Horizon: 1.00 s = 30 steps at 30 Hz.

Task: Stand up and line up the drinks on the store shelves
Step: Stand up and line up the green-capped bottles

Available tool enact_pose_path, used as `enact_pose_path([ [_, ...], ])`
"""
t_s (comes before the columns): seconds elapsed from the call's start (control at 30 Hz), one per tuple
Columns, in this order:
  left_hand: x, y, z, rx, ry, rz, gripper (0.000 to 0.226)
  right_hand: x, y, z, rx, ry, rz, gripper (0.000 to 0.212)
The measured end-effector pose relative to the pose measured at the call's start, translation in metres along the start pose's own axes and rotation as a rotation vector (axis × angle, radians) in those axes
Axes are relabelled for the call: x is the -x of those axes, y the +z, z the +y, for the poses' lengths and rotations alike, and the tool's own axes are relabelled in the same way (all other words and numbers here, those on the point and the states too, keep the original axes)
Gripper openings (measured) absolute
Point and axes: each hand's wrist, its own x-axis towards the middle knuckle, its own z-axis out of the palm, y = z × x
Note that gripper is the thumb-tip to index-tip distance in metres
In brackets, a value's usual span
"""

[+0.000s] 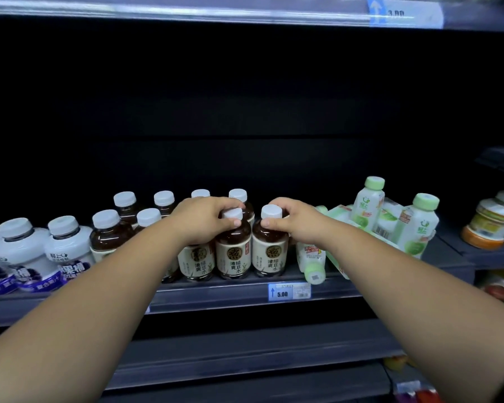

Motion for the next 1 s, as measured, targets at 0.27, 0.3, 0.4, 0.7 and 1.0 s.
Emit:
enact_pose_path([
  [0.27, 0.012, 0.018, 0.018, 0.106, 0.317, 0.279, 0.055, 0.041, -0.007, 0.018, 0.010, -0.010, 0.106, 0.065],
  [0.3, 0.015, 0.023, 0.026, 0.107, 0.381, 0.320, 0.055, 0.051, -0.010, 0.022, 0.031, -0.011, 0.148, 0.066],
  [0.4, 0.023, 0.049, 0.051, 0.183, 0.522, 0.329, 0.058, 0.085, -0.018, 0.040, 0.104, -0.025, 0.257, 0.064],
  [0.7, 0.023, 0.147, 0.101, 0.436, 0.350, 0.123, 0.072, 0.142, -0.041, 0.097, 0.262, -0.036, 0.351, 0.063],
  [1.0, 0.018, 0.199, 0.151, 0.570, -0.158, 0.442, 0.050, 0.136, -0.051, 0.156, 0.157, -0.162, 0.398, 0.048],
])
